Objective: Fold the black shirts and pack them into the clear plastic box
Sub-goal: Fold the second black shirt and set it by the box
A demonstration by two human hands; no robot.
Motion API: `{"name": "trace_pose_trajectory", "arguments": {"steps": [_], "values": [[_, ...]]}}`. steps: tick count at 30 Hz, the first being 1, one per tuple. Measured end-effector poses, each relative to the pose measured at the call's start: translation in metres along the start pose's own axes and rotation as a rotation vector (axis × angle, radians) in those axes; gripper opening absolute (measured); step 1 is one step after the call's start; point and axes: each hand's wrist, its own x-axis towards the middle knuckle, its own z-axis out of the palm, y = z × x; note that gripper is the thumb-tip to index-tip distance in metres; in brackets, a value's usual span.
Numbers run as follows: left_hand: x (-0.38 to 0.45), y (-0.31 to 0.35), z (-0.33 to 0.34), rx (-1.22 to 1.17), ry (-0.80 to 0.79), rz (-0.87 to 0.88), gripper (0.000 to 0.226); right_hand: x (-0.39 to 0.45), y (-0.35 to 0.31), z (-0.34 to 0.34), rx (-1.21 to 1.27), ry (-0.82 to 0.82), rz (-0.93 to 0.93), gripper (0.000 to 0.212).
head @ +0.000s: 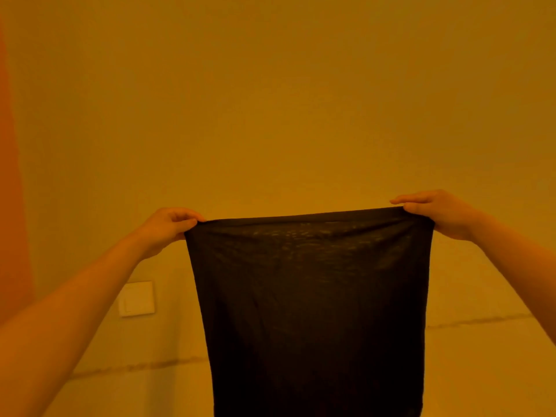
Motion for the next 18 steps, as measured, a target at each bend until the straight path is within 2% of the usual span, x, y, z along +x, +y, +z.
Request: {"name": "trace_pose_trajectory", "arguments": {"steps": [1,4,5,9,11,13,14,16,18], "values": [[-0.001,0.0,-0.001,0.0,-0.029,-0.016,0.027,-0.001,0.0,-0.001,0.035,-0.029,0.008,0.021],[-0.001,-0.002,-0.005,0.004,-0.104,-0.059,0.039,-0.002,0.002,-0.005,-0.021,-0.117,0.018,0.062],[-0.001,-0.002,-0.006,0.029,-0.127,-0.067,0.043,-0.001,0.004,-0.006,-0.054,-0.131,0.024,0.069],[-0.002,-0.002,-0.011,0.243,-0.217,-0.056,0.046,-0.001,0.008,-0.007,-0.172,-0.196,0.037,0.073],[-0.003,0.0,-0.01,0.441,-0.278,-0.034,0.034,-0.001,0.01,-0.006,-0.255,-0.218,0.049,0.061],[-0.002,-0.001,-0.01,0.602,-0.325,-0.014,0.028,-0.001,0.01,-0.001,-0.299,-0.228,0.08,0.018],[-0.002,-0.003,-0.01,0.645,-0.336,-0.005,0.027,-0.003,0.01,0.001,-0.32,-0.215,0.085,0.006],[-0.002,-0.005,-0.011,0.692,-0.35,0.007,0.022,-0.004,0.012,0.001,-0.331,-0.247,0.087,0.02],[-0.001,-0.007,-0.013,0.716,-0.351,0.011,0.018,-0.004,0.016,-0.001,-0.37,-0.274,0.072,0.057]]}}
